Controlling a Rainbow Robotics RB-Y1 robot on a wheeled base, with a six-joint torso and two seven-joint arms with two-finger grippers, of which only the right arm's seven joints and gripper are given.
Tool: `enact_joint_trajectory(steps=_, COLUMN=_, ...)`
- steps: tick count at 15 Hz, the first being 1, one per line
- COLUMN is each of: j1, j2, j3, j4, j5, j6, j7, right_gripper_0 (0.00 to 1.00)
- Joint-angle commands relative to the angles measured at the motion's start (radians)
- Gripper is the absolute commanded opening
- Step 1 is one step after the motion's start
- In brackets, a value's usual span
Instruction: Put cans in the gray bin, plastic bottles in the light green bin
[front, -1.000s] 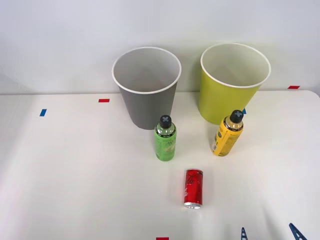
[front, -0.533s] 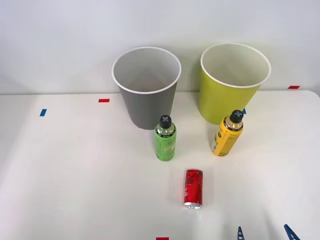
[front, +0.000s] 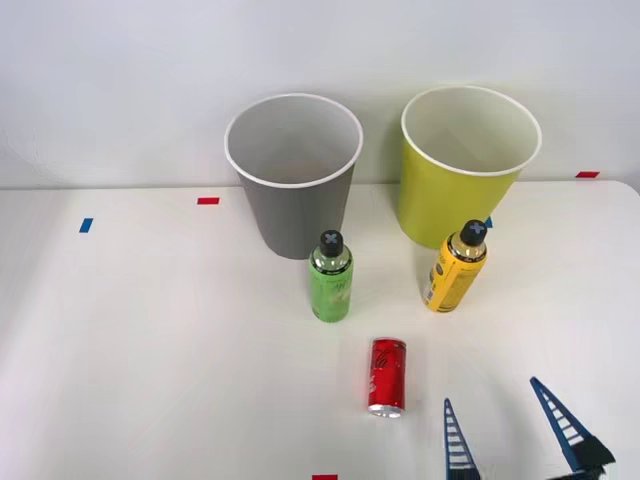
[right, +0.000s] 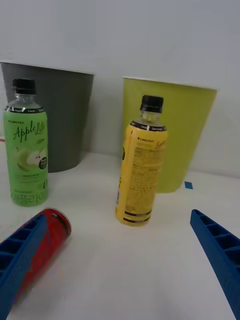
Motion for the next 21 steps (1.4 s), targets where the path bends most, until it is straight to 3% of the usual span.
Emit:
enact_joint_trajectory(steps=1, j1=-0.082, j2=-0.009, j3=0.004, j4=0.000, j5=-0.025, j6=0.055, j7=0.009, right_gripper_0=1.00)
enact_joint_trajectory(steps=8, j1=-0.234, j2=0.082, j3=-0.052, j4=0.000, j5=-0.070, j6=0.238, j7=0.010, right_gripper_0=1.00)
enact_joint_trajectory(steps=14, j1=-0.317, j2=0.108, j3=-0.075, j4=0.001, j5=-0.105, j6=0.343, j7=0.010, right_gripper_0=1.00)
enact_joint_trajectory(steps=21, j1=-0.516, j2=0.158, j3=-0.125, j4=0.190, j5=-0.125, j6=0.314, j7=0.012, right_gripper_0=1.00)
